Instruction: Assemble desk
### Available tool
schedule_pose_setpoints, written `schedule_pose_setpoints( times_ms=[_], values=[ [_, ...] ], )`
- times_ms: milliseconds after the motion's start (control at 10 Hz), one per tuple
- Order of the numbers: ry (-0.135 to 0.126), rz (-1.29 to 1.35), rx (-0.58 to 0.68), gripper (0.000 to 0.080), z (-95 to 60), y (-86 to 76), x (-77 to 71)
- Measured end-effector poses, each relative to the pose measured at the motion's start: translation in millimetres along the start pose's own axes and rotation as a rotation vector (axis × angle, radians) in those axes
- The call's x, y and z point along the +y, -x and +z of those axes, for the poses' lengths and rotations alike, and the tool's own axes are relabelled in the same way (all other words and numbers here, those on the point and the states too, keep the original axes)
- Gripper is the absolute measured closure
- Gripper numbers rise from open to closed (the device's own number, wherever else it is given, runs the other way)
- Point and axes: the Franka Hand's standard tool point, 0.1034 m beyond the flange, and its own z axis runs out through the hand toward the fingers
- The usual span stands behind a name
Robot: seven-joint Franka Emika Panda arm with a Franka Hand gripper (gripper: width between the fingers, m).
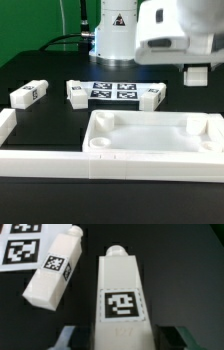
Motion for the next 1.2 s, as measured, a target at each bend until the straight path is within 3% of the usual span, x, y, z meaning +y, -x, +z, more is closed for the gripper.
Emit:
schedule_pose_setpoints(
  times_ms=[300,700,900,1000,1100,1200],
  values=[
    [-0.019,0.008,0.170,0.0512,-28.1,-5.9,-7.7],
    [-0.040,0.001,0.440,0.0512,-35.6,-14.0,-13.2],
    [-0.036,-0.048,0.572,0.0512,-54.9,-9.6,-10.0],
    [-0.048,-0.050,0.658,0.0512,-69.2,-15.6,-11.4],
    [-0.060,-0.054,0.792,0.0512,-72.1,-19.0,-14.8],
    [-0.056,-0.057,0.811,0.0512,-62.9,-15.3,-13.8]
  ],
)
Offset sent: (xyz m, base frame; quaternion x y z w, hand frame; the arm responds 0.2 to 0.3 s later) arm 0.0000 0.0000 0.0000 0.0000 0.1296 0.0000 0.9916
